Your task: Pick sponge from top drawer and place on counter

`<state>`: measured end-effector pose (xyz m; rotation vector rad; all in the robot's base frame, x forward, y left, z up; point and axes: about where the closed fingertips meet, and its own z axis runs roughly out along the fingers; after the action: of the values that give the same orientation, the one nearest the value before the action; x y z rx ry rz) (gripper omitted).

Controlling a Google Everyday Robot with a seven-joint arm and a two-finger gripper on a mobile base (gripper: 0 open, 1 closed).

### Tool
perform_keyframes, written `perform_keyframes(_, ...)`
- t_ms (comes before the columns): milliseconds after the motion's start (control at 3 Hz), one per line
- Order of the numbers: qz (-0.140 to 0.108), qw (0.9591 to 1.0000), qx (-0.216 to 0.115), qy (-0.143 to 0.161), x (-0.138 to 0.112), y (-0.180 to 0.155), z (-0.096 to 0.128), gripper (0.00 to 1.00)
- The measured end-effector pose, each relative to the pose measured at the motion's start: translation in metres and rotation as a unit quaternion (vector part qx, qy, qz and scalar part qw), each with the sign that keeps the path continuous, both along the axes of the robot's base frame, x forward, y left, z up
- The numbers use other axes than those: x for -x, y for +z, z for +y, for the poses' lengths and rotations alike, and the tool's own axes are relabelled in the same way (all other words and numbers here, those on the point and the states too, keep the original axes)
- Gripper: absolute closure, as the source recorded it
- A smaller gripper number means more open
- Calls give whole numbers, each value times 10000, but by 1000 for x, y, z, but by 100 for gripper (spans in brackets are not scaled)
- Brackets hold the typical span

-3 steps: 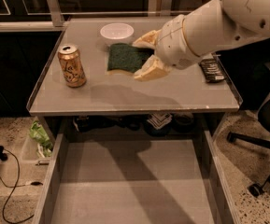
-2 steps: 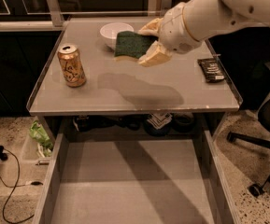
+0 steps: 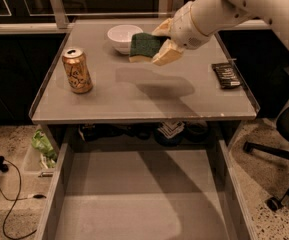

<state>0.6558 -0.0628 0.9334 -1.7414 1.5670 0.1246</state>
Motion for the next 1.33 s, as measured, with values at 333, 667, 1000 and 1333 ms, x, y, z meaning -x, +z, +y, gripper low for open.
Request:
perform_keyframes(333, 341, 9994, 100, -58, -8, -30, -10, 100)
perform_keyframes(667, 653, 9975, 157, -204, -10, -57, -25, 100)
perform_keyframes(1000, 852, 9958, 185, -279, -12, -75, -33, 100)
perform_keyframes(1333, 859, 9957, 186, -281, -12, -75, -33, 82)
